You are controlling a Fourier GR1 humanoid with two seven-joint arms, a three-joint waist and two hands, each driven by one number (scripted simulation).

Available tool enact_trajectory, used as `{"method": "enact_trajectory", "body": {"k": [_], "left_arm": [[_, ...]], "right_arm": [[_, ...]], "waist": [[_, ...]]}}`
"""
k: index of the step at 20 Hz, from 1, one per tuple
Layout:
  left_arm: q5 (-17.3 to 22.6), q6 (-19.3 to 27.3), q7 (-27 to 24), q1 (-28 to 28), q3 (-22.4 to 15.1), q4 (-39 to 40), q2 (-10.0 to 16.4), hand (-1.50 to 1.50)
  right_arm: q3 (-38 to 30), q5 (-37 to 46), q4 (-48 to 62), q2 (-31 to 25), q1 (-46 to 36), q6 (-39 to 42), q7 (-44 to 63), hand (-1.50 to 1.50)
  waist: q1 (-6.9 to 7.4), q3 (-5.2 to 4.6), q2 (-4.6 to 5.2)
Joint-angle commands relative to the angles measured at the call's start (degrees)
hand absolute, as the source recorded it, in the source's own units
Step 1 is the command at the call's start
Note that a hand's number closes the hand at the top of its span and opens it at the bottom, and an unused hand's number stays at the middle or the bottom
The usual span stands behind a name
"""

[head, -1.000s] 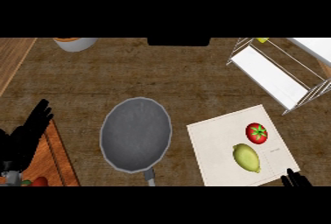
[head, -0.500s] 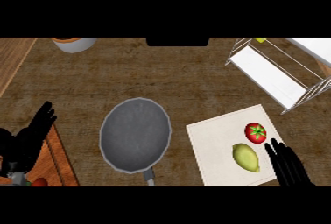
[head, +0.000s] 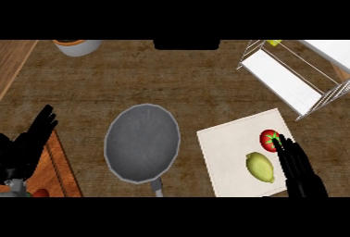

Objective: Pick the lemon from the placemat and place it in the tiered shelf

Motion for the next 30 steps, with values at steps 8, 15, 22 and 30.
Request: {"method": "enact_trajectory", "body": {"k": [8, 15, 22, 30], "left_arm": [[-3.13, -2.02, -2.85, -1.42, 2.26, 4.84, -2.77, 0.0], [-3.63, -0.51, 1.83, -2.51, 3.13, 1.29, -3.26, 0.0], [-5.62, -1.18, 2.01, 0.94, 1.68, -2.92, -4.35, 0.0], [-3.51, -4.6, 0.67, 2.4, 4.91, -2.53, -2.78, 0.0]], "right_arm": [[0.15, 1.7, 6.89, 2.63, -7.73, -0.56, 1.52, -1.5], [-4.7, -5.17, 17.72, -0.4, -11.21, -1.72, -6.13, 1.5], [-3.74, 0.68, 17.52, 0.09, -15.8, -2.36, -3.24, 1.5], [-3.49, -2.15, 7.58, 1.17, -8.19, -9.0, -7.51, 1.5]], "waist": [[-0.02, 0.4, 0.28], [0.09, 0.45, 0.29], [0.31, 0.43, 0.26], [0.0, 0.42, 0.14]]}}
